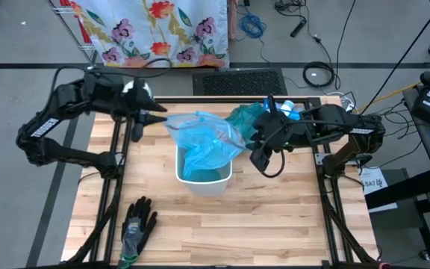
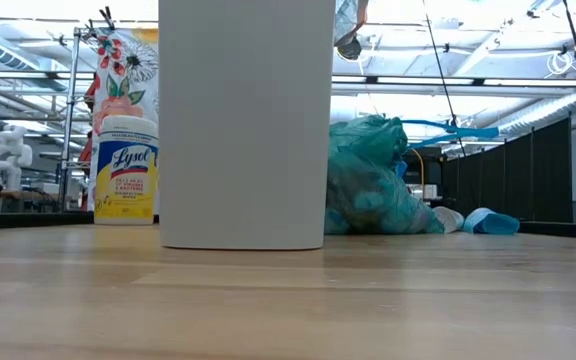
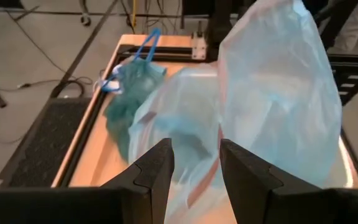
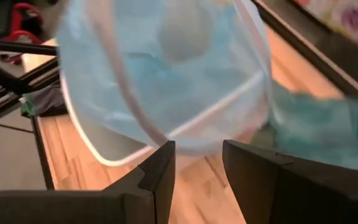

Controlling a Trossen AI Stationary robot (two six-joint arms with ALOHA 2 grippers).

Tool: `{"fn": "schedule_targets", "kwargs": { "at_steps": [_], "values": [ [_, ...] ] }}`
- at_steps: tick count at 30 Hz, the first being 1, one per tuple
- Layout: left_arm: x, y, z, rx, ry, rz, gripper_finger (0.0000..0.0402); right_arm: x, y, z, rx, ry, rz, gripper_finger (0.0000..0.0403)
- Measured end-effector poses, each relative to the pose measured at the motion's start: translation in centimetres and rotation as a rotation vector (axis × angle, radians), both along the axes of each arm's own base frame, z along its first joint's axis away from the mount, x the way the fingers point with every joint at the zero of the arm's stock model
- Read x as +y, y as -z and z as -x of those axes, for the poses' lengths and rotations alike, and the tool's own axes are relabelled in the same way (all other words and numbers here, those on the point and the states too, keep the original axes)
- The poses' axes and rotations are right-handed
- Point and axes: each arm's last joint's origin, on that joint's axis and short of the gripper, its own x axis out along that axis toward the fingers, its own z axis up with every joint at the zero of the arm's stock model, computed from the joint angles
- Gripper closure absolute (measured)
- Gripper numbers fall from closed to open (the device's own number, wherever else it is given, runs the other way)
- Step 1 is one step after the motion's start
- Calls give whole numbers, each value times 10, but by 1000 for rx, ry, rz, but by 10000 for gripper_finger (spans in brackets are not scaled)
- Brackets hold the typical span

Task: Place trash/remove bag and relplace
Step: Insert the light blue trash bag into the white trash bin

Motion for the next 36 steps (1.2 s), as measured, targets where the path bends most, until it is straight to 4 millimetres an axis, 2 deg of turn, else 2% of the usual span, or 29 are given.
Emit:
{"fn": "schedule_targets", "kwargs": {
  "at_steps": [5, 12, 22, 32, 36],
  "values": [
    [6, 8, -22, 27, 70, 55, 265, 0, -3, -3, -20, -76, 87, 277],
    [14, 21, -58, 56, 130, 99, 265, 0, -1, -1, 20, -135, 92, 277],
    [17, 18, -72, -15, 135, 90, 265, 2, 1, 0, 48, -184, 54, 277],
    [13, 28, -87, 37, 159, 215, 266, 5, 9, -10, 87, -236, 95, 277],
    [9, 32, -91, 67, 171, 236, 282, 6, 12, -14, 102, -255, 113, 277]
  ]
}}
